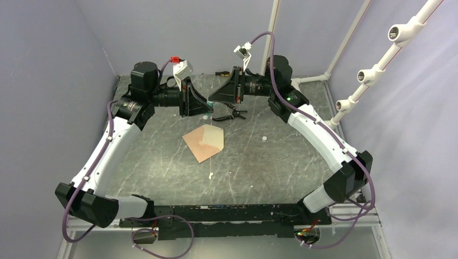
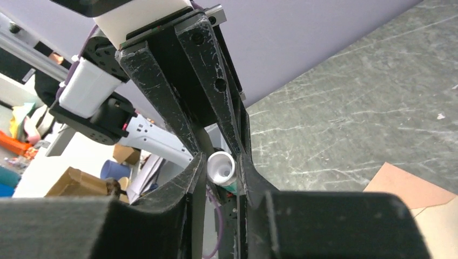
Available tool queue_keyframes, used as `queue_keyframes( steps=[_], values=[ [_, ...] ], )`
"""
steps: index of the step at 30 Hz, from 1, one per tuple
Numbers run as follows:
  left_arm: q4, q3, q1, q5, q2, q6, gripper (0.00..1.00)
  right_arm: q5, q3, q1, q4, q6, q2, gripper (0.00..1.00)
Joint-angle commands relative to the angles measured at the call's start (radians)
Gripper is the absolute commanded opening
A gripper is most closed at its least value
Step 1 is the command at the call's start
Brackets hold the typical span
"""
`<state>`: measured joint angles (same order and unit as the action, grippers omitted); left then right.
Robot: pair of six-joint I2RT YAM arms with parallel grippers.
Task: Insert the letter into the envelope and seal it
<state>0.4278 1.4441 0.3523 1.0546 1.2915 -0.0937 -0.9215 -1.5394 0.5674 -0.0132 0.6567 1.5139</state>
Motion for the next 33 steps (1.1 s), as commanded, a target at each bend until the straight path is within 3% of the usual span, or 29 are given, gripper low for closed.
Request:
queue_keyframes(
  steps=[1, 6, 8, 12, 16, 17, 18, 21, 22, 24, 27, 33],
  values=[
    [-0.069, 0.035, 0.001, 0.009, -0.020, -0.021, 0.03, -0.032, -0.051, 0.006, 0.027, -0.005, 0.002, 0.18],
    [-0.066, 0.032, 0.001, -0.031, -0.027, -0.016, 0.02, 0.064, -0.090, 0.021, -0.064, -0.044, 0.004, 0.05],
    [-0.044, 0.032, 0.001, -0.083, -0.027, -0.005, 0.02, 0.193, -0.153, 0.058, -0.188, -0.095, 0.014, 0.00],
    [0.037, 0.062, 0.001, -0.277, -0.015, 0.022, 0.02, 0.564, -0.379, 0.105, -0.524, -0.135, 0.091, 0.00],
    [0.070, 0.086, 0.001, -0.339, 0.000, 0.036, 0.02, 0.780, -0.432, 0.133, -0.618, -0.119, 0.115, 0.00],
    [0.070, 0.086, 0.001, -0.332, -0.001, 0.038, 0.02, 0.772, -0.428, 0.135, -0.609, -0.118, 0.114, 0.00],
    [0.067, 0.083, 0.001, -0.324, -0.003, 0.037, 0.02, 0.745, -0.419, 0.135, -0.591, -0.118, 0.111, 0.06],
    [0.043, 0.060, 0.001, -0.302, -0.018, 0.035, 0.02, 0.576, -0.363, 0.132, -0.509, -0.147, 0.080, 0.49],
    [0.039, 0.055, 0.001, -0.300, -0.022, 0.035, 0.02, 0.529, -0.342, 0.131, -0.487, -0.156, 0.067, 0.59],
    [0.039, 0.051, 0.001, -0.288, -0.024, 0.042, 0.02, 0.450, -0.338, 0.129, -0.481, -0.173, 0.064, 0.67],
    [0.030, 0.043, 0.001, -0.258, -0.027, 0.048, 0.02, 0.395, -0.407, 0.129, -0.564, -0.191, 0.111, 0.64],
    [-0.023, 0.022, 0.001, -0.199, -0.050, 0.029, 0.02, 0.355, -0.414, 0.128, -0.578, -0.165, 0.138, 0.35]
  ],
)
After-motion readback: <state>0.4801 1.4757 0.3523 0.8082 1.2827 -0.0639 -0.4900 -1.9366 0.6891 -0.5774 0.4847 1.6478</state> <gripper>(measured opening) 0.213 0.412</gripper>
